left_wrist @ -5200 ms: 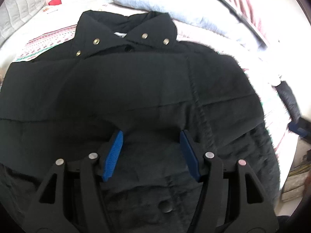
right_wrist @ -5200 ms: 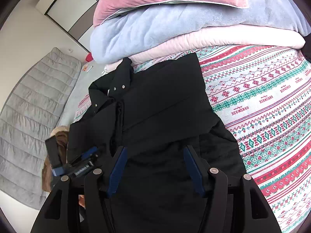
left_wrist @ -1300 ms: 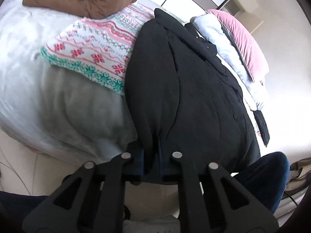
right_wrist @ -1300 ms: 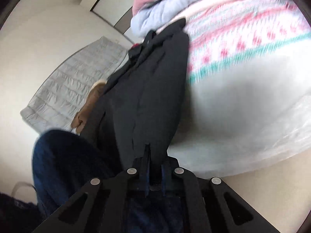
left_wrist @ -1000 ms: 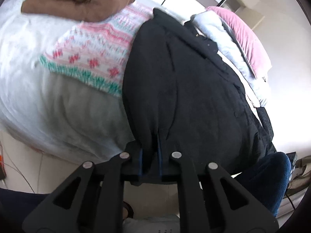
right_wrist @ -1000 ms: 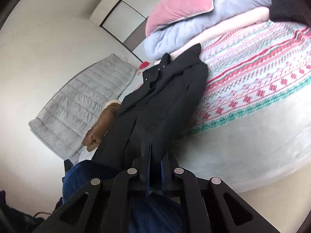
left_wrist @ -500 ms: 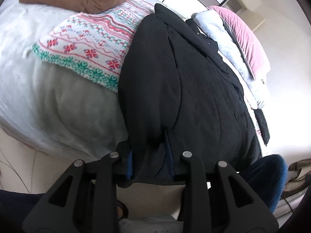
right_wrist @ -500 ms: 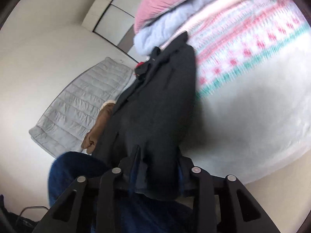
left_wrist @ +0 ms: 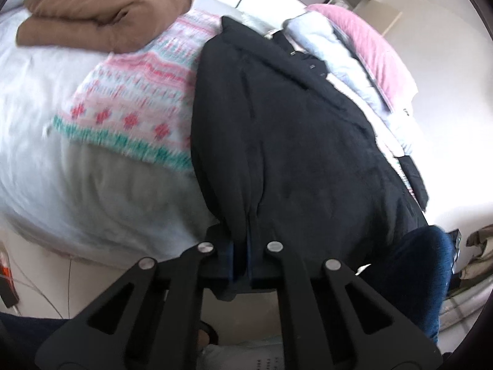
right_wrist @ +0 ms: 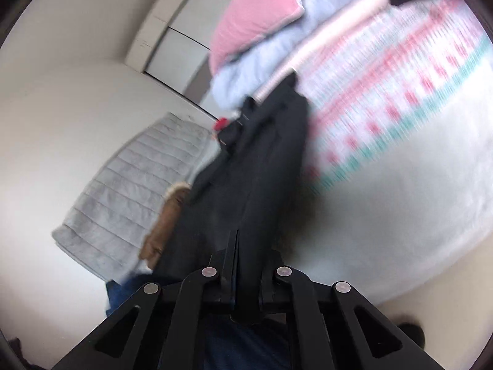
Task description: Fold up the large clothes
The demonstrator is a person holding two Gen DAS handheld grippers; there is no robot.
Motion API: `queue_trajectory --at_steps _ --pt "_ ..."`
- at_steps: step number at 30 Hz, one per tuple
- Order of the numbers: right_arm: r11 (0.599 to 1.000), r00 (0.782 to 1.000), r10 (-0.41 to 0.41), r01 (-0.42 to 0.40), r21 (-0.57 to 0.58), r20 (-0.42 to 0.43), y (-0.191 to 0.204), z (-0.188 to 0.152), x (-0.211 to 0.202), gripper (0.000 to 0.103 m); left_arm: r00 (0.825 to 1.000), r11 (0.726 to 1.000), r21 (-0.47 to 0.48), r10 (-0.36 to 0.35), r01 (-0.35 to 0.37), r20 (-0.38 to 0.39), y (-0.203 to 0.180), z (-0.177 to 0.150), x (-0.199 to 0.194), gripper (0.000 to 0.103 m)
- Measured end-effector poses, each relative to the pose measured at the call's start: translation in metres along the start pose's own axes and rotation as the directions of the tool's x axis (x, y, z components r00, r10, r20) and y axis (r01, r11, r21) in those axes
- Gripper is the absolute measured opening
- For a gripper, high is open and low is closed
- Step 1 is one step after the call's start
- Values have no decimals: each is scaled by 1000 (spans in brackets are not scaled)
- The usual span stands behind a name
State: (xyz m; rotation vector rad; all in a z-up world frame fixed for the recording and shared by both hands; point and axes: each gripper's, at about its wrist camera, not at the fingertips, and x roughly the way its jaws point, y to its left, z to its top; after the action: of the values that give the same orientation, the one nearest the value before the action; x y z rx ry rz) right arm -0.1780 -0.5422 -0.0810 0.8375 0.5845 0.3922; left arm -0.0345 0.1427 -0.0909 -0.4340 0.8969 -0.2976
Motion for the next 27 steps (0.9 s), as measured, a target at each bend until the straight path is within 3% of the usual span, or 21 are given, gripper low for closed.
queue_trajectory --at_steps 5,13,21,27 --pt "999 996 40 -40 -12 73 55 59 7 7 993 995 -31 -94 96 71 -21 47 -31 6" --pt "999 991 20 -26 40 131 111 114 32 7 986 992 -33 -114 119 123 -55 116 -59 6" --pt "982 976 40 -77 170 213 94 133 25 7 983 989 -88 -107 121 151 -50 146 -65 6" --pt "967 962 82 -140 214 260 76 117 14 7 989 992 -98 -61 74 136 -34 123 -63 6"
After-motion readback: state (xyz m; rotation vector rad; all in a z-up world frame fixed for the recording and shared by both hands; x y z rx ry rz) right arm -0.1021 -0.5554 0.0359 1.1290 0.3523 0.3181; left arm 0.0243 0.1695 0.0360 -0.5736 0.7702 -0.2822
